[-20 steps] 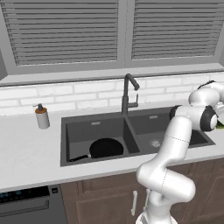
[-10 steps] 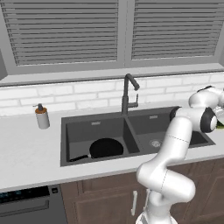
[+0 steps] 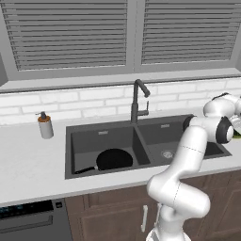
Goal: Pick the pan and sponge and place them into the sink. Then turn on the water.
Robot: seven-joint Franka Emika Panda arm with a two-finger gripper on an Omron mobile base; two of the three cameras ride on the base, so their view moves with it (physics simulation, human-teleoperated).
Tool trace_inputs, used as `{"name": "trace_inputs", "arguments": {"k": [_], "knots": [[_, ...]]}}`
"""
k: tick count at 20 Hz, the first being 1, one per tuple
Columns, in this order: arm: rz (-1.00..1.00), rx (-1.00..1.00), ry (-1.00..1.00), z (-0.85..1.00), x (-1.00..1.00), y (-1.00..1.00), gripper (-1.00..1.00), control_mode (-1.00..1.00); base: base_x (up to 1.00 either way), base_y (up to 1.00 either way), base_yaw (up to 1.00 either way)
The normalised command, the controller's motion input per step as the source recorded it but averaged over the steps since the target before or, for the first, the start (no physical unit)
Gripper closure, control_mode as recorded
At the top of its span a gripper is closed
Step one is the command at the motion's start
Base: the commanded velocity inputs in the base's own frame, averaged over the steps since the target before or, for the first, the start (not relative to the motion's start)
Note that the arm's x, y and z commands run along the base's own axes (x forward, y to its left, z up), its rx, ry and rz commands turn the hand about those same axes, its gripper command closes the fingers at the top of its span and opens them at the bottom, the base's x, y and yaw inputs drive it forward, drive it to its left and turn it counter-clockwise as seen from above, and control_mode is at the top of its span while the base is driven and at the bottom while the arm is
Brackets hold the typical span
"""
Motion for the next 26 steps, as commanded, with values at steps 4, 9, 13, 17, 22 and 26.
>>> {"name": "trace_inputs", "arguments": {"k": [4, 9, 13, 17, 22, 26], "knots": [[0.00, 0.13, 0.00, 0.00, 0.06, -0.04, -1.00, -1.00, 0.00, 0.00, 0.00], [0.00, 0.16, 0.04, 0.00, 0.10, -0.16, -1.00, -1.00, 0.00, 0.00, 0.00], [0.00, 0.02, 0.00, 0.00, 0.15, -0.22, -1.00, -1.00, 0.00, 0.00, 0.00], [0.00, 0.00, 0.00, -0.01, 0.07, -0.10, -1.00, -1.00, 0.00, 0.00, 0.00], [-0.04, 0.09, 0.07, -0.21, 0.00, 0.00, -1.00, -1.00, 0.00, 0.00, 0.00], [-0.05, 0.11, 0.09, -0.23, 0.00, 0.00, -1.00, -1.00, 0.00, 0.00, 0.00]]}}
